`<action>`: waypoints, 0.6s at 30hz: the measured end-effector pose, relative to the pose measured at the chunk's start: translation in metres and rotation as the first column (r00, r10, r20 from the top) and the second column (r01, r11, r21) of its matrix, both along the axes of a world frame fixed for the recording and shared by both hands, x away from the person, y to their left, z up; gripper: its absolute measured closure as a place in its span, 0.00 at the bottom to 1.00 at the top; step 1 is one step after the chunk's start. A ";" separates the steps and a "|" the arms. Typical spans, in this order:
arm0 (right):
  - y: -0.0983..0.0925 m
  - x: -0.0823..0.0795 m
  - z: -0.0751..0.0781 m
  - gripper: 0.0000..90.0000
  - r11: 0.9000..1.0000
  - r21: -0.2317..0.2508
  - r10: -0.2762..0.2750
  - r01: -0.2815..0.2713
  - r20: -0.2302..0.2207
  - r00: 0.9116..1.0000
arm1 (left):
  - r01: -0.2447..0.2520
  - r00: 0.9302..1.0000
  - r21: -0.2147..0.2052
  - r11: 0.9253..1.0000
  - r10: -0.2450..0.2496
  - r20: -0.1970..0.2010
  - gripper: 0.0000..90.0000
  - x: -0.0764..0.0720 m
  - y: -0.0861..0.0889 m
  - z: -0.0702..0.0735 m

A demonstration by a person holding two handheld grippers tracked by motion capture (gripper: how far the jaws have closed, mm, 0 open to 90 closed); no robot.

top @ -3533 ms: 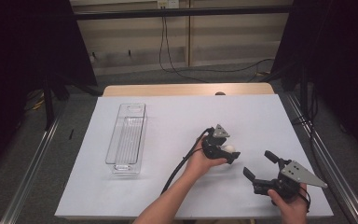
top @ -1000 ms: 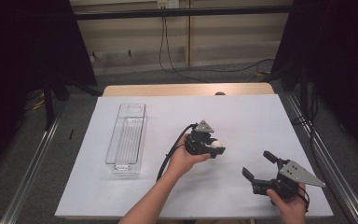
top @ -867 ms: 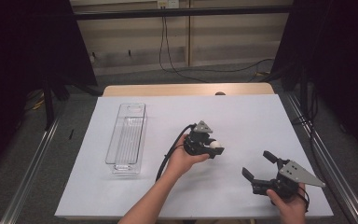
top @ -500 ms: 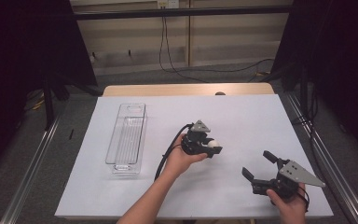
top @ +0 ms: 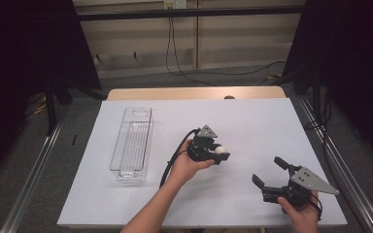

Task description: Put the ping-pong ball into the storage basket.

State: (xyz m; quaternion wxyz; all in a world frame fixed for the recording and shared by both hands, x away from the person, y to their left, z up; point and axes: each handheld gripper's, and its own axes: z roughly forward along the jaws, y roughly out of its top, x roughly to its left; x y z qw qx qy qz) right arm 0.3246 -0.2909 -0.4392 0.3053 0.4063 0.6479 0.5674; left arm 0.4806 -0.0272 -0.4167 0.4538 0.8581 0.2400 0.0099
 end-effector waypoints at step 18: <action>0.000 0.000 0.000 0.02 1.000 -0.002 0.003 -0.003 0.000 1.000 | -0.025 0.999 -0.018 1.000 0.025 -0.020 0.57 0.003 0.012 0.003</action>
